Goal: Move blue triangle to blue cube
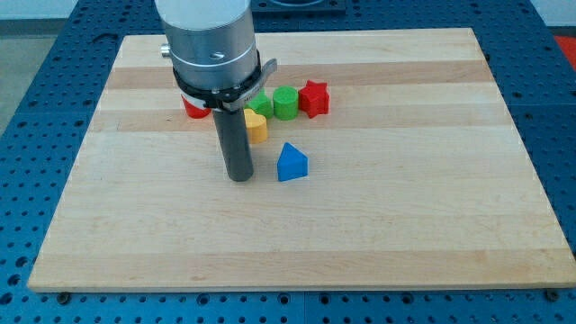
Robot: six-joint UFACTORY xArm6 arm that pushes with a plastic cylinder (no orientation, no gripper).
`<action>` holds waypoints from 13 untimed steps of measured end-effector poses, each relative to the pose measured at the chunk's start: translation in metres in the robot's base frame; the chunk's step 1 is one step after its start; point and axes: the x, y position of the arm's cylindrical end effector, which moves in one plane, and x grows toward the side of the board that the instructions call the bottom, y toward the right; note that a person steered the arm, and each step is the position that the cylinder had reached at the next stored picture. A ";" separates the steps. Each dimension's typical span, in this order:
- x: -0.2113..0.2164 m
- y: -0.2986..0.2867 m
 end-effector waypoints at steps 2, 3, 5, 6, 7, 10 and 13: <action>-0.007 0.000; -0.013 0.000; 0.053 0.026; 0.067 0.086; 0.057 0.164; 0.027 0.228; 0.009 0.267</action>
